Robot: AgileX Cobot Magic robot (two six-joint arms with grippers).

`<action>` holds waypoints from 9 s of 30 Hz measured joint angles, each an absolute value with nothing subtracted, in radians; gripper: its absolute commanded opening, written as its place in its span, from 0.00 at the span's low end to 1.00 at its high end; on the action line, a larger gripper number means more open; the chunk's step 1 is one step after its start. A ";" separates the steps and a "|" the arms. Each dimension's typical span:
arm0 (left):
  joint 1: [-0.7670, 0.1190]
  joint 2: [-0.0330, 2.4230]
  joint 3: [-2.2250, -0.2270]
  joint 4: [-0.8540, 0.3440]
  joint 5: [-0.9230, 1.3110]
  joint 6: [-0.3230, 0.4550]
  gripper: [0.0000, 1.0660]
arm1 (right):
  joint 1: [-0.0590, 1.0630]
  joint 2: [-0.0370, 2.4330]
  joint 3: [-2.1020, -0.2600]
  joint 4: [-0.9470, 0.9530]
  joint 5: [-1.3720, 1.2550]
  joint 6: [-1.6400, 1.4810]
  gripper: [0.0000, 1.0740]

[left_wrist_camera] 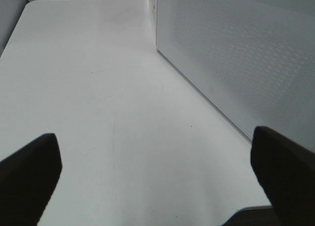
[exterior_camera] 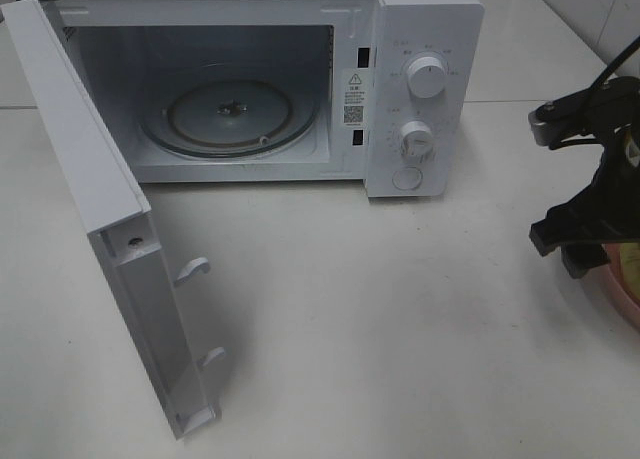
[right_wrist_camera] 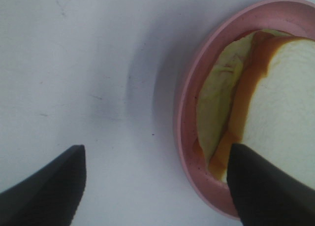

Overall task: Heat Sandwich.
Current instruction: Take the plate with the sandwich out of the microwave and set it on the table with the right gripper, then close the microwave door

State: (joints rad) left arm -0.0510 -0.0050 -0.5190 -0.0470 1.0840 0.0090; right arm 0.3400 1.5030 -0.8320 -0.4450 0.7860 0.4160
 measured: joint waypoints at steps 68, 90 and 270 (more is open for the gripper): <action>-0.051 -0.005 -0.519 -0.047 1.084 0.009 0.94 | 0.018 -0.004 -0.499 0.000 1.015 0.023 0.71; -0.051 -0.005 -0.519 -0.047 1.084 0.009 0.94 | 0.018 -0.004 -0.498 0.000 1.007 0.011 0.71; -0.600 2.007 -0.990 0.117 -0.870 -0.205 0.00 | 0.018 -0.004 -0.498 0.000 1.005 0.011 0.70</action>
